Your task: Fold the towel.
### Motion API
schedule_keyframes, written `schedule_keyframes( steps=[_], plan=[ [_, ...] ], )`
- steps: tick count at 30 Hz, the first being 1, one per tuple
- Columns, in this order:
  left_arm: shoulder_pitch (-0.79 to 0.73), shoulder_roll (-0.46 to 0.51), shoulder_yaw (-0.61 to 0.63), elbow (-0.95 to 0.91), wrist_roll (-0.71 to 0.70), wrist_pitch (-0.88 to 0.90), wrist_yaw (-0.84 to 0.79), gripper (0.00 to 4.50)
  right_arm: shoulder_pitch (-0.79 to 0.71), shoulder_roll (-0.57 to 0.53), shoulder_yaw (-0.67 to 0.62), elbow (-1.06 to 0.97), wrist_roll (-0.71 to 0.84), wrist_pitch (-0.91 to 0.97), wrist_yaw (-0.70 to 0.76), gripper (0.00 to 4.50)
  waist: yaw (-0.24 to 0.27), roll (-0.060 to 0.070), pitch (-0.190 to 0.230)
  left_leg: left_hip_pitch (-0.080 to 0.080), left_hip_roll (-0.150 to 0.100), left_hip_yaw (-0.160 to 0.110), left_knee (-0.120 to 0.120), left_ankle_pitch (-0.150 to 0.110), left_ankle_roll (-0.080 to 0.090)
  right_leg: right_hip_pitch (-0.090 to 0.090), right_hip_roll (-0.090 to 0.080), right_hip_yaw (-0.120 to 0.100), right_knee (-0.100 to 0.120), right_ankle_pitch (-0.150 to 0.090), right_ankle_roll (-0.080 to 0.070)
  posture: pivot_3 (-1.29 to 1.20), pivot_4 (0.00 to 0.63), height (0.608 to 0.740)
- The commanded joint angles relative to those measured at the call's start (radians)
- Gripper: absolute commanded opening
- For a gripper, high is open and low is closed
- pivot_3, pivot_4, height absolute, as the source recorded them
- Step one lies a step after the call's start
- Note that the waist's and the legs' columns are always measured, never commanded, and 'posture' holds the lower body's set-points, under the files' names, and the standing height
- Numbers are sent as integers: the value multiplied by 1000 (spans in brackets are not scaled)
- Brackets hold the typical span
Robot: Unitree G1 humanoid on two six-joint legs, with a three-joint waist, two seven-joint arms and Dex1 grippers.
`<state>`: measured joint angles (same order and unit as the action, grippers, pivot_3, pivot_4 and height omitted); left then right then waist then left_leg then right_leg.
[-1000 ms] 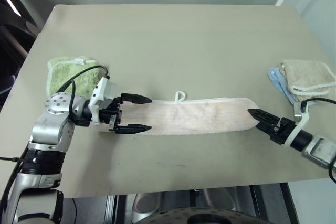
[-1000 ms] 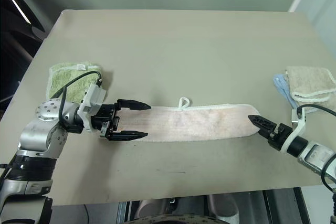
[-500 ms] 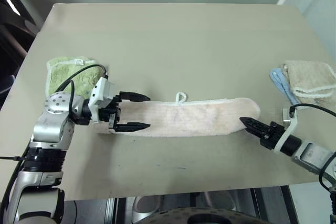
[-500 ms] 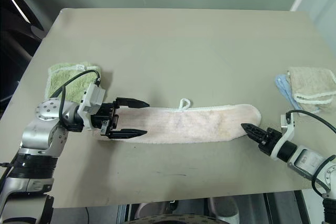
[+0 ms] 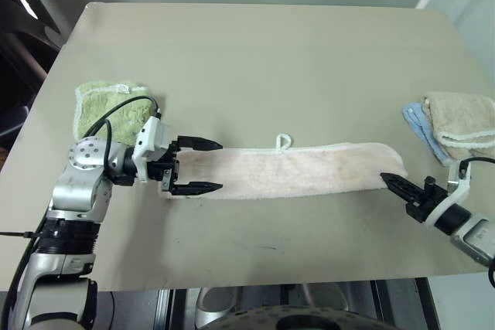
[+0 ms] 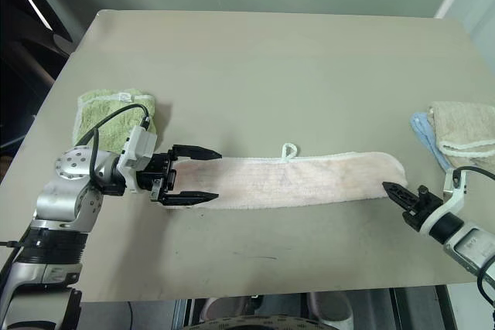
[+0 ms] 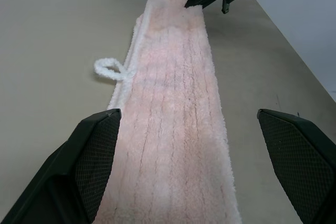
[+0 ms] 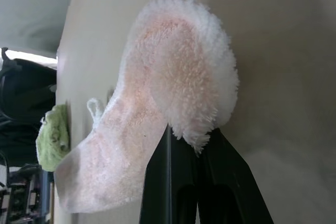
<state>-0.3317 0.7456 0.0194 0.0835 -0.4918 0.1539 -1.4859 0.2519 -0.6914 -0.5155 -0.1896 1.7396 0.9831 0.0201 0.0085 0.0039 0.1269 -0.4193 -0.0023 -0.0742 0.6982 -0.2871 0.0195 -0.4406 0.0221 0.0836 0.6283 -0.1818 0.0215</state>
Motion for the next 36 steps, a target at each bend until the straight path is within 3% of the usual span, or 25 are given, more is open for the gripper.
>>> schedule_keyframes(
  steps=[1, 9, 17, 29, 36],
  plan=[
    [-23, -5, -3, 10, 3, -28, -23, 4500, 57, -4, -81, -71, -23, -30, 39, 35, 1, 0, 0, 0, 0, 0, 0, 0, 0, 0, 0, 0, 0, 0, 0, 0, 150, 733],
    [-63, -39, -24, 47, 6, -33, -34, 4500, 142, 4, -172, -199, -138, -109, 138, 35, 1, 0, 0, 0, -1, 0, 1, 0, 1, 0, -1, 0, 0, -1, -2, 0, 150, 733],
    [-97, -53, -32, 69, 8, -27, -40, 4500, 163, -164, -145, -439, -284, -89, 300, 35, -1, 0, 0, 0, -1, 1, 1, 0, 1, 0, -1, 0, 0, -1, -2, 0, 150, 733],
    [-75, -52, -37, 57, 23, -38, -41, 4500, 64, -253, 18, -567, -487, -103, 361, 35, 0, 1, 0, 0, -1, 1, 1, 0, 1, 1, -1, 0, 0, 1, 4, 0, 150, 733],
    [-76, -60, -43, 54, 30, -43, -38, 4500, -106, -233, 269, -569, -605, -83, 351, 35, 0, 0, 0, 1, 0, 1, 1, 1, 1, 1, -1, 0, 0, 4, 7, 0, 150, 733]
  ],
)
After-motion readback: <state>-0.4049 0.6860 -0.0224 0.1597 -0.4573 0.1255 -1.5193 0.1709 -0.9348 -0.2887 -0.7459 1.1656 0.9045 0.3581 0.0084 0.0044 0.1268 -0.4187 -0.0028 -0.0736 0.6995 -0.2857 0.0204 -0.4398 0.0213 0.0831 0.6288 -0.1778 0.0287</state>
